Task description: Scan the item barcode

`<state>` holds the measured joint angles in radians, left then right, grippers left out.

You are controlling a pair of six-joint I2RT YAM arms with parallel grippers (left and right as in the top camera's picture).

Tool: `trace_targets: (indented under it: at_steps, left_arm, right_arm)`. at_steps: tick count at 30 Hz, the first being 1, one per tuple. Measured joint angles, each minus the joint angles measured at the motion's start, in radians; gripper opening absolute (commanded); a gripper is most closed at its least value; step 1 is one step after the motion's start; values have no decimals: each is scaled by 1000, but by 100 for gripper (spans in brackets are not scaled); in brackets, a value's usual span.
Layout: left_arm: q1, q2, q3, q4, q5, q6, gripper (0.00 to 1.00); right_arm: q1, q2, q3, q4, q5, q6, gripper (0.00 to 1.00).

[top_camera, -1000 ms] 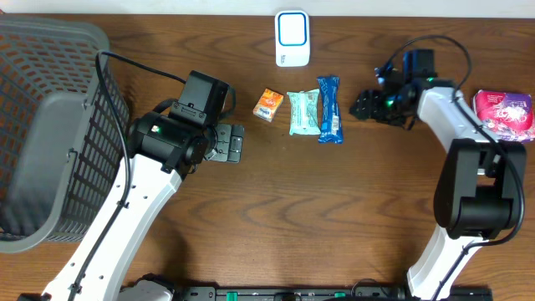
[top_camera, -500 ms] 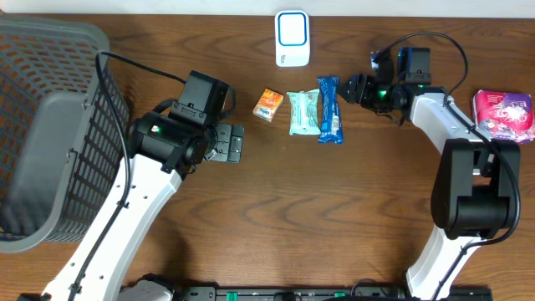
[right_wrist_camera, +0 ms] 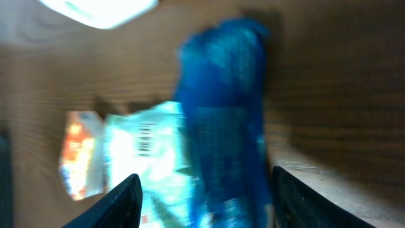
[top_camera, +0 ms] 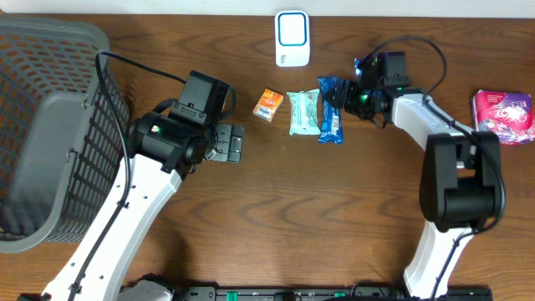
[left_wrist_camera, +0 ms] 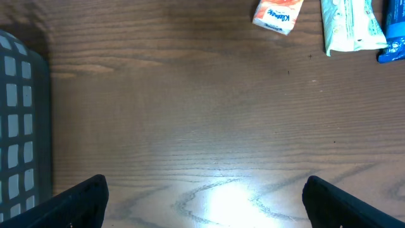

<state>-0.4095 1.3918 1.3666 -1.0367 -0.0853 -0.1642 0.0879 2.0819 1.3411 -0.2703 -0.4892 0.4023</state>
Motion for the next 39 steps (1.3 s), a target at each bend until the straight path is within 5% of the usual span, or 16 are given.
trace_targets:
  at_steps: [6,10,22,30,39]
  left_arm:
    - [0,0,0,0,0,0,98]
    - [0,0,0,0,0,0,98]
    - [0,0,0,0,0,0,98]
    - [0,0,0,0,0,0,98]
    - [0,0,0,0,0,0,98]
  right_arm:
    - [-5,53,5,5,-10,10,27]
    - [-5,53,5,0,-4,11,1]
    - [-12,-59,4,-143,159,-19,1]
    - [51,-261,4,-316,767,-47,1]
    - [151,-143,4,-351,1209,-101,2]
